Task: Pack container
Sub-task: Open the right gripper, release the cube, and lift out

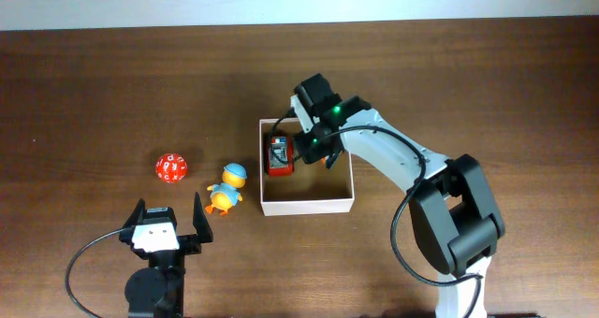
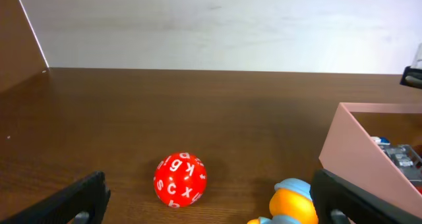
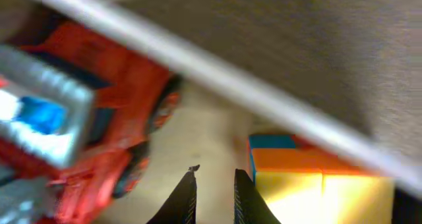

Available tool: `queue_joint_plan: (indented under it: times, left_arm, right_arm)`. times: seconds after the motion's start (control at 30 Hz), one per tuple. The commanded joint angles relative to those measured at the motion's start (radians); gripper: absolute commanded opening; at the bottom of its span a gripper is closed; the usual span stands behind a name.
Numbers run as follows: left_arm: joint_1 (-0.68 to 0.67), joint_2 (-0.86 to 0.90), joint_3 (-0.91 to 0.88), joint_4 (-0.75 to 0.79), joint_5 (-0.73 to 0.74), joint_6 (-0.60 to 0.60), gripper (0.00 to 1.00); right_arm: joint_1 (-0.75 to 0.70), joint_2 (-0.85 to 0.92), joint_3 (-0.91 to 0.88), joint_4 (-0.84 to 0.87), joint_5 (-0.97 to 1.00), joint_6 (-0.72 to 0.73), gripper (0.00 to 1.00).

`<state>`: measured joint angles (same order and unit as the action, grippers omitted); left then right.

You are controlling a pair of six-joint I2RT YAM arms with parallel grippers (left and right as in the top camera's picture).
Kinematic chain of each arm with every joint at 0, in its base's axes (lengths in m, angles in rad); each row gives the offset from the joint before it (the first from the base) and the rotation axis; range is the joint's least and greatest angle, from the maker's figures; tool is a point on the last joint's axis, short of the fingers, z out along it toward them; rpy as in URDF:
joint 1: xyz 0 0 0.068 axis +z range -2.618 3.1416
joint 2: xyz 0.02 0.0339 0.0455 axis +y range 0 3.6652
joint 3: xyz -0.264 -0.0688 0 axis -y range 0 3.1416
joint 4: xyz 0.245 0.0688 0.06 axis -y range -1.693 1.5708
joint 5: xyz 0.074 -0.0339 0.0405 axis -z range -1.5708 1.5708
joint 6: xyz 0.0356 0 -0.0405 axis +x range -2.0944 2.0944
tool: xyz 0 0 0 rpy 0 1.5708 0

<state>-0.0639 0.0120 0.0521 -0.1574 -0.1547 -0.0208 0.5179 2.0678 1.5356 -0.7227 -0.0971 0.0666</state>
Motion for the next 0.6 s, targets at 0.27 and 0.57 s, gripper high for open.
queue_joint_plan:
  times: [0.27,0.57]
  left_arm:
    - [0.006,-0.006,-0.005,0.002,-0.007,-0.009,0.99]
    - [0.006,-0.006,-0.005,0.002,-0.007,-0.009,0.99]
  right_arm:
    - [-0.048,0.008,-0.006,0.032,0.026,-0.011,0.15]
    - [-0.047,0.008,-0.006,0.077,0.018,-0.06,0.15]
